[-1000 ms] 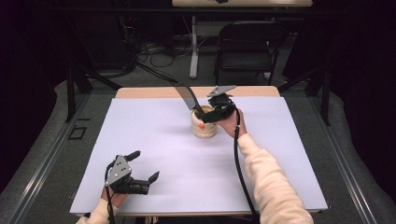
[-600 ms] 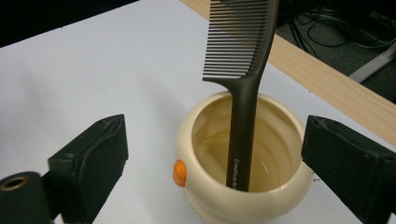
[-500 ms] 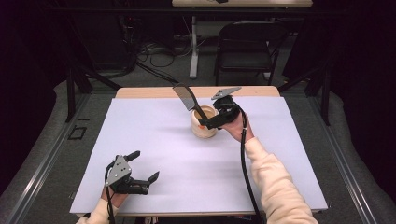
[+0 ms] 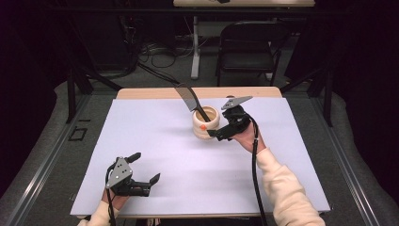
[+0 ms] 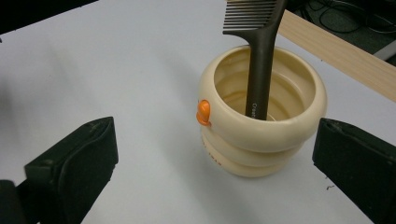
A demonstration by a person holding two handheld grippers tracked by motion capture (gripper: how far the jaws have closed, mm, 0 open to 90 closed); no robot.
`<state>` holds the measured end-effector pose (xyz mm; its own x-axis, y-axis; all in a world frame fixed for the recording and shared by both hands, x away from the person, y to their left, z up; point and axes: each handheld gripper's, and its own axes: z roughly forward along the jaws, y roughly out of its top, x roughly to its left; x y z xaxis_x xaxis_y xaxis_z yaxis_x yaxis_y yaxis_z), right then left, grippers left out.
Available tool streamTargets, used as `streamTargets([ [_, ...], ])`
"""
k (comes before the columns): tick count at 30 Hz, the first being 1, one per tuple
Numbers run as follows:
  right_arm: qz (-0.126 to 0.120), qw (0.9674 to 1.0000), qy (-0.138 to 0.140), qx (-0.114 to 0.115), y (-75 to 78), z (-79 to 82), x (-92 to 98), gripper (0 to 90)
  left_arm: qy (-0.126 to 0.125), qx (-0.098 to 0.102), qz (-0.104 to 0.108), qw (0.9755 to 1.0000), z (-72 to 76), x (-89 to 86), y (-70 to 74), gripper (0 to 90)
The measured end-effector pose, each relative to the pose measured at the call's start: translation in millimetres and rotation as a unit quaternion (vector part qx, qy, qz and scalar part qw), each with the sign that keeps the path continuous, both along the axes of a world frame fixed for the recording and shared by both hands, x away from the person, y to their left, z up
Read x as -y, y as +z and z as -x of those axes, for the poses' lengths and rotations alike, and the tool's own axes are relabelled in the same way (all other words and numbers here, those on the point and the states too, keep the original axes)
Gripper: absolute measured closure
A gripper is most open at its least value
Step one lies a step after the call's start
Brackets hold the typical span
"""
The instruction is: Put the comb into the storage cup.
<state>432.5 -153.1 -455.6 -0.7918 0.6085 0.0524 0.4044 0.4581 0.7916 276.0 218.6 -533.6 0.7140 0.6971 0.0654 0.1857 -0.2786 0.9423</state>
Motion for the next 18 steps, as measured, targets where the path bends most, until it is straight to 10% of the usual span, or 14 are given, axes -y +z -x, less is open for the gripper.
streamTargets([
  [18, 0.006, 1.0000, -0.006, -0.002, -10.5, 24.6, 18.0, 0.0, -0.001, 0.001, 0.003, 1.0000, 0.6, -1.7, 0.5, 0.1],
])
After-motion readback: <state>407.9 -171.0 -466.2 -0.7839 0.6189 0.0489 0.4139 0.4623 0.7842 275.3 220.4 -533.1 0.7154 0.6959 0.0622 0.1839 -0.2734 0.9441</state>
